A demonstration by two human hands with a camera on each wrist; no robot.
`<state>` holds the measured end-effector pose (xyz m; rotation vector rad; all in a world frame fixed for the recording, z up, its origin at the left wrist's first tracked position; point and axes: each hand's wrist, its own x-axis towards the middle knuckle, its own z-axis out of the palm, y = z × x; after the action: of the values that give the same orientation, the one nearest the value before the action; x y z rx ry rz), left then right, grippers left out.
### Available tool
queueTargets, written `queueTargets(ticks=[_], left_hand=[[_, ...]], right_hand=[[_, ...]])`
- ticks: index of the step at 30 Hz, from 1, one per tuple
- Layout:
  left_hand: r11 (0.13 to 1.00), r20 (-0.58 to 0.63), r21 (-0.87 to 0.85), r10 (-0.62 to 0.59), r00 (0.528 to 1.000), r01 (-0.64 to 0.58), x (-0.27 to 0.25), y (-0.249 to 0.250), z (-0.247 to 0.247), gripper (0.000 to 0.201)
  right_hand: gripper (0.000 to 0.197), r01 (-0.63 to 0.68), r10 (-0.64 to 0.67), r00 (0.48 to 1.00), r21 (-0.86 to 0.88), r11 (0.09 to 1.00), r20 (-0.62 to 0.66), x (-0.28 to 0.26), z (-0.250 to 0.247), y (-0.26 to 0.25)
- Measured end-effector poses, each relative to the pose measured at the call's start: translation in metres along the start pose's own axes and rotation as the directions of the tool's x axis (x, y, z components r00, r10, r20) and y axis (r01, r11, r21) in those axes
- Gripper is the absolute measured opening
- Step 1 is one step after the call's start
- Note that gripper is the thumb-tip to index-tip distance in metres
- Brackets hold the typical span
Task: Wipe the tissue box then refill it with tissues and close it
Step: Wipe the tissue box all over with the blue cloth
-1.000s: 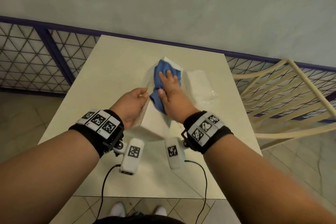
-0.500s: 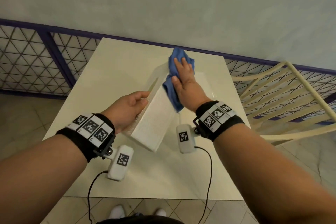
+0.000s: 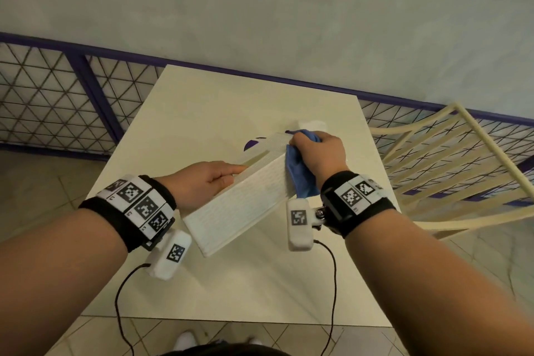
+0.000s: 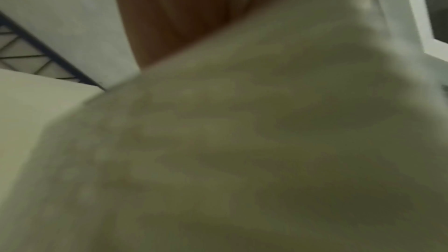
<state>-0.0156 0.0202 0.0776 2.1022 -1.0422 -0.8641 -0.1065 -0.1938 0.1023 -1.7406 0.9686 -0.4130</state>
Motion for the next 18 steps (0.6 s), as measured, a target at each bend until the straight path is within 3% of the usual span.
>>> queueTargets(ticks=[2,4,6,9,12,14,16,18], left_hand=[[0.998,-0.049,0.064,0.008,0.999,-0.005,-0.002,0.007,0.001,0.042],[0.984,-0.034,0.176,0.031,0.999,-0.025,-0.005,0.015,0.002,0.07],[0.931,0.026,0.358,0.06,0.998,-0.065,-0.01,0.023,0.005,0.105],[0.812,0.038,0.574,0.1,0.994,-0.103,-0.012,0.031,0.013,0.127],[0.689,-0.093,0.725,0.123,0.988,-0.018,-0.005,0.024,0.023,0.137],[0.611,-0.253,0.786,0.184,0.95,0.091,-0.001,0.02,0.029,0.135],[0.614,-0.389,0.765,0.199,0.899,0.195,0.004,0.02,0.034,0.129],[0.694,-0.486,0.69,0.232,0.843,0.207,0.009,0.019,0.038,0.118]], right_hand=[[0.021,-0.041,0.043,0.998,0.053,0.998,-0.041,-0.002,0.006,0.003],[0.022,-0.064,0.068,0.996,0.08,0.995,-0.059,-0.004,0.011,0.006],[0.02,-0.061,0.069,0.994,0.1,0.993,-0.079,-0.006,0.015,0.007],[0.01,-0.032,0.048,0.992,0.127,0.991,-0.12,-0.012,0.022,0.002],[0.015,0.005,0.018,0.991,0.17,0.985,-0.134,-0.019,0.03,-0.007],[0.015,0.037,-0.007,0.989,0.199,0.979,-0.147,-0.027,0.036,-0.013],[0.01,0.087,-0.059,0.988,0.196,0.977,-0.146,-0.037,0.04,-0.019],[0.008,0.175,-0.155,0.979,0.16,0.971,-0.131,-0.049,0.042,-0.028]])
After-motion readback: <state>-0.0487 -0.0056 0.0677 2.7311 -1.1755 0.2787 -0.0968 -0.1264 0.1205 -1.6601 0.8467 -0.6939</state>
